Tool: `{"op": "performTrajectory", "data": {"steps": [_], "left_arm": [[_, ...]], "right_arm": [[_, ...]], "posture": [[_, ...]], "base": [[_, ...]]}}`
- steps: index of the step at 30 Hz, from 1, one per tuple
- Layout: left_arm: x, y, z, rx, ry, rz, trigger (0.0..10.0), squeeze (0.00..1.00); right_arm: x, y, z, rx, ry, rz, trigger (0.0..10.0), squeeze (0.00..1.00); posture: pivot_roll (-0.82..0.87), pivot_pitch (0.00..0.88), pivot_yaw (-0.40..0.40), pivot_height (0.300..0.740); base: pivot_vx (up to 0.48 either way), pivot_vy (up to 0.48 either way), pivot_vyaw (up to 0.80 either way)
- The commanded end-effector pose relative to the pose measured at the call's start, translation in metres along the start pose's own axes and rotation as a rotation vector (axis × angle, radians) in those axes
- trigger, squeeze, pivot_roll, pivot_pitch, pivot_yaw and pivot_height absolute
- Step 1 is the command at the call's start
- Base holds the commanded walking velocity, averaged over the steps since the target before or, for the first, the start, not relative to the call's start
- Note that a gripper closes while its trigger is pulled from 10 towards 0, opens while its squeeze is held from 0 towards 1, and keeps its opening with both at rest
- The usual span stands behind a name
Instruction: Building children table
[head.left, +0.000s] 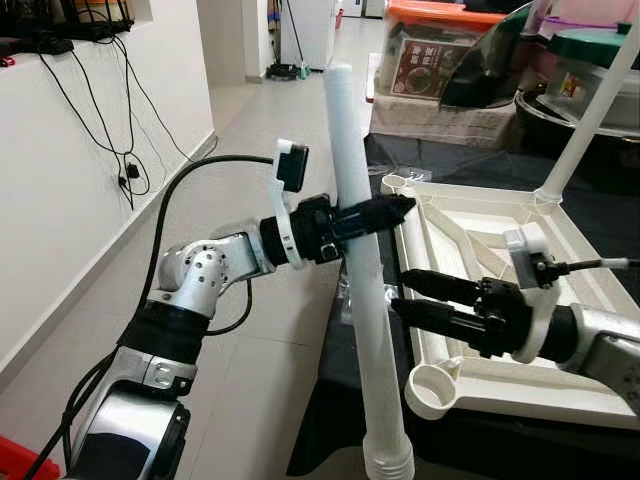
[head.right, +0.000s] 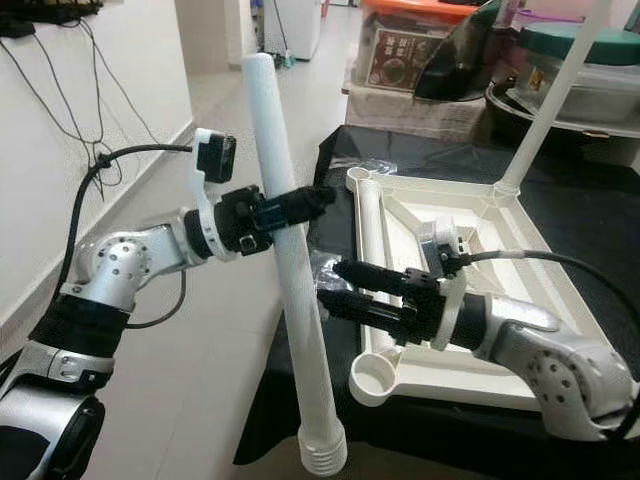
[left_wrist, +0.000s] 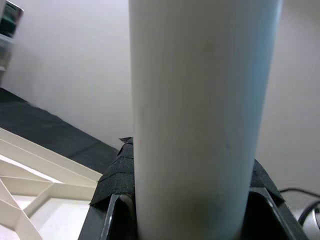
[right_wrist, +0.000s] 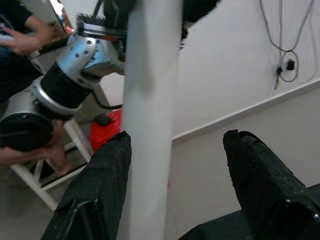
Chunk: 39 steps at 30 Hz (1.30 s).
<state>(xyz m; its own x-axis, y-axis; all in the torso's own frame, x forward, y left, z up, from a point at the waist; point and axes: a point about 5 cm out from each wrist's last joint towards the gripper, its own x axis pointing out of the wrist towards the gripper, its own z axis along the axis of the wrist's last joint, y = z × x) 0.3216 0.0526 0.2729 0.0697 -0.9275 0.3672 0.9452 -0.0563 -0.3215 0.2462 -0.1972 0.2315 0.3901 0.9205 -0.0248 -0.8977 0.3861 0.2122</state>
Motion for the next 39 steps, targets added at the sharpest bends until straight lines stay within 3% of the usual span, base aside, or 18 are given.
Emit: {"op": "performTrajectory", "data": {"steps": [1,7,8,10,11,13,14,25,39], "left_arm": [[0.002,0.0,-0.001,0.017,0.011,-0.019,10.0,0.0],[0.002,0.003,-0.001,0.039,0.009,-0.013,10.0,0.0],[0.004,0.004,-0.001,0.05,0.005,-0.015,10.0,0.0],[0.005,0.004,-0.001,0.055,0.003,-0.015,10.0,0.0],[0.007,0.004,0.0,0.061,-0.007,-0.014,10.0,0.0],[0.008,0.004,0.001,0.066,-0.014,-0.015,10.0,0.0],[0.009,0.005,0.001,0.068,-0.023,-0.015,10.0,0.0],[0.017,0.009,0.0,0.087,-0.03,-0.024,10.0,0.0],[0.019,0.011,0.001,0.097,-0.041,-0.026,10.0,0.0]], "right_arm": [[0.0,0.004,-0.002,0.014,0.019,0.025,10.0,0.0],[0.011,0.004,-0.013,0.014,0.097,0.012,10.0,0.0],[0.018,0.003,-0.016,0.003,0.101,0.0,10.0,1.0],[0.019,0.003,-0.017,-0.002,0.106,0.0,10.0,1.0],[0.022,0.004,-0.019,0.001,0.11,-0.002,10.0,0.46],[0.024,0.004,-0.02,0.004,0.114,-0.001,10.0,0.46],[0.027,0.005,-0.021,0.008,0.123,0.003,10.0,0.0],[0.049,0.003,-0.027,0.03,0.203,-0.034,10.0,0.0],[0.057,0.005,-0.028,0.023,0.215,-0.04,10.0,0.0]], "posture": [[0.09,0.0,-0.063,0.74],[0.08,0.0,-0.067,0.74],[0.08,0.0,-0.067,0.74],[0.08,0.0,-0.067,0.74],[0.09,0.0,-0.069,0.74],[0.09,0.0,-0.069,0.74],[0.09,0.0,-0.069,0.74],[0.08,0.0,-0.069,0.74],[0.08,0.0,-0.069,0.74]], "base": [[0.0,0.0,0.0],[0.0,0.0,0.0],[0.0,0.0,0.0],[0.0,0.0,0.0],[0.0,0.0,0.0],[0.0,0.0,0.0],[0.0,0.0,0.0],[0.0,0.0,0.0],[0.0,0.0,0.0]]}}
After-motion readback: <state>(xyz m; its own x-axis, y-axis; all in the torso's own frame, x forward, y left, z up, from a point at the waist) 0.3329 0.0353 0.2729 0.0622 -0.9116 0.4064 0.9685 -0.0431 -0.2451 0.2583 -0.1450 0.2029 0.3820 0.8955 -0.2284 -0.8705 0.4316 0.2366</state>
